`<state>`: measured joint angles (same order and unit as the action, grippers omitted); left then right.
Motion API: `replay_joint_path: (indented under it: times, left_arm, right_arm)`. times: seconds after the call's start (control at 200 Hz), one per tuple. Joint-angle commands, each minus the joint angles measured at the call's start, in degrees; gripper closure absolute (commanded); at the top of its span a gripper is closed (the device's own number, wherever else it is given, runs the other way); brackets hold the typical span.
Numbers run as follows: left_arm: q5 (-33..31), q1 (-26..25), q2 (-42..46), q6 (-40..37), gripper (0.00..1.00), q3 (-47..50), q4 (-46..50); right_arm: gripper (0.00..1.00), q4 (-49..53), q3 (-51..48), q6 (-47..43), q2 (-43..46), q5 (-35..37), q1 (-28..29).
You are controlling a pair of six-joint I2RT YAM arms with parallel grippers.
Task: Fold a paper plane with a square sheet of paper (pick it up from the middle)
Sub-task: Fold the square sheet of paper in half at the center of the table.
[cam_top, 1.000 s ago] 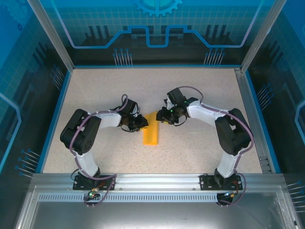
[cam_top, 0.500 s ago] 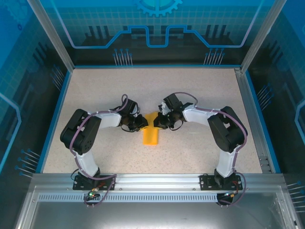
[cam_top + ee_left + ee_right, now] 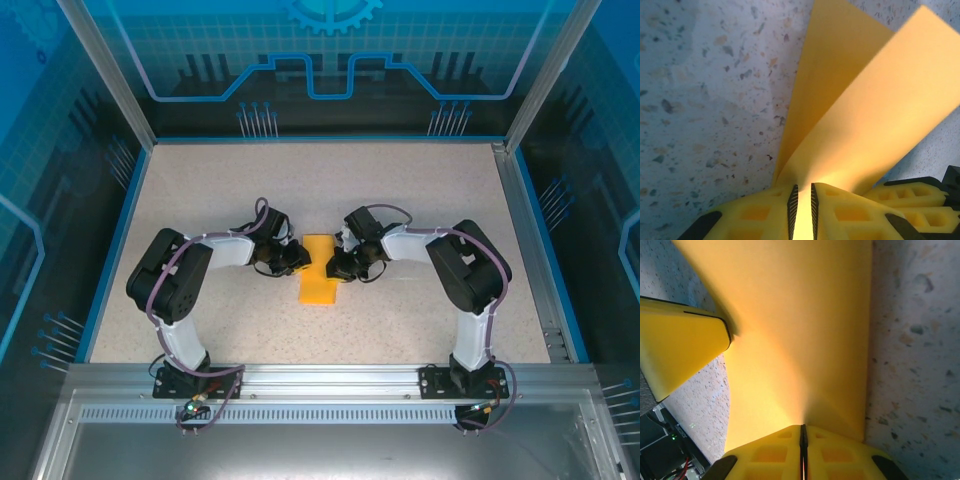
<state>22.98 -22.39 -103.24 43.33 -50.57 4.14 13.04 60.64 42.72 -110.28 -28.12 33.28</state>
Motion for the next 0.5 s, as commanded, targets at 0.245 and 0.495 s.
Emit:
replay_joint_path:
  times: [0.245,0.495]
  left_arm:
    - [-3.3,-0.45,-2.94,-1.48,0.8,1.17,3.44]
    - [-3.3,-0.46,-3.11,-1.53,0.8,1.1,3.47]
  right_arm:
    - [0.91,-3.57,-2.65,-1.2,5.85,-3.87,-0.7]
    - [0.95,-3.8,-4.5,-1.47,3.26,-3.75,0.37]
